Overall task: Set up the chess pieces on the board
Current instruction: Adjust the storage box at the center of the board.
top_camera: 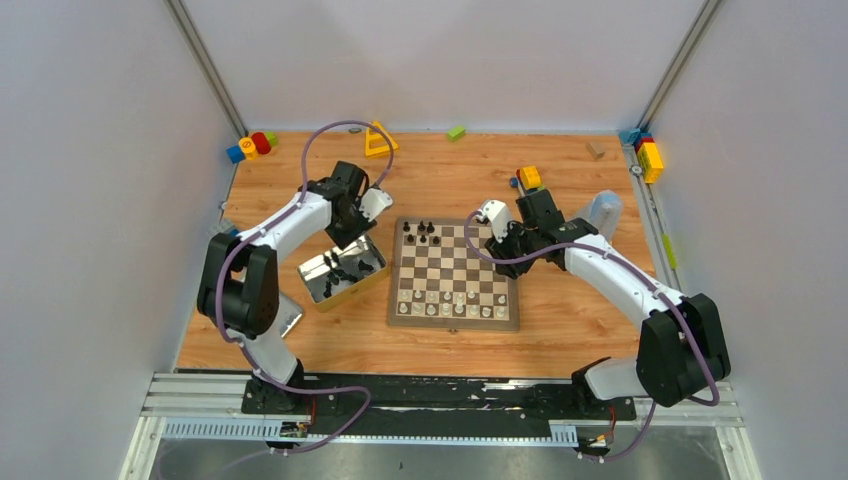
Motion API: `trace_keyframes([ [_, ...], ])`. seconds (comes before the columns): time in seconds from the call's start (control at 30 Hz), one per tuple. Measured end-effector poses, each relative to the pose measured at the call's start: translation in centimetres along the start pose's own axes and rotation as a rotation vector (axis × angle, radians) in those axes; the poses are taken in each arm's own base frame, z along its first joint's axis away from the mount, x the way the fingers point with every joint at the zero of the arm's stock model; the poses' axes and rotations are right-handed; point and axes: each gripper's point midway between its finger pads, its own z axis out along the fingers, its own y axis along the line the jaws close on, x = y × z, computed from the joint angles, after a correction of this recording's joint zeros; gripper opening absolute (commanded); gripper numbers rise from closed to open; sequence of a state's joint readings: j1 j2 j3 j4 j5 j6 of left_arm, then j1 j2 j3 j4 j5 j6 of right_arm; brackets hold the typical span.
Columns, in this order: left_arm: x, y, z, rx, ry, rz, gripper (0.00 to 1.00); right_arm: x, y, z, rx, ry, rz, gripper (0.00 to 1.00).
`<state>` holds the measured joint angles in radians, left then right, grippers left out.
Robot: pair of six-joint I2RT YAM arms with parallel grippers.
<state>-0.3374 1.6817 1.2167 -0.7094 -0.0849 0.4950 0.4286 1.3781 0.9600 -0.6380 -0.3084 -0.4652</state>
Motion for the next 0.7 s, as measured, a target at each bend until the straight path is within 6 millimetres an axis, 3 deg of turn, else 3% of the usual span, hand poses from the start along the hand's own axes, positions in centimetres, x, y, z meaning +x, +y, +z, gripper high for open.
trace_keyframes([
  [0.27, 1.7, -2.0, 2.5, 0.161, 0.114, 0.129, 0.32, 0.5, 0.2, 0.2, -0.005, 0.009, 0.003, 0.32],
  [0.47, 2.5, -2.6, 2.4, 0.224, 0.138, 0.237, 0.27, 0.4, 0.3, 0.2, -0.012, 0.005, 0.003, 0.32],
  [0.7, 2.1, -1.8, 1.8, 0.239, 0.127, 0.394, 0.21, 0.3, 0.4, 0.2, -0.018, 0.002, 0.003, 0.32],
])
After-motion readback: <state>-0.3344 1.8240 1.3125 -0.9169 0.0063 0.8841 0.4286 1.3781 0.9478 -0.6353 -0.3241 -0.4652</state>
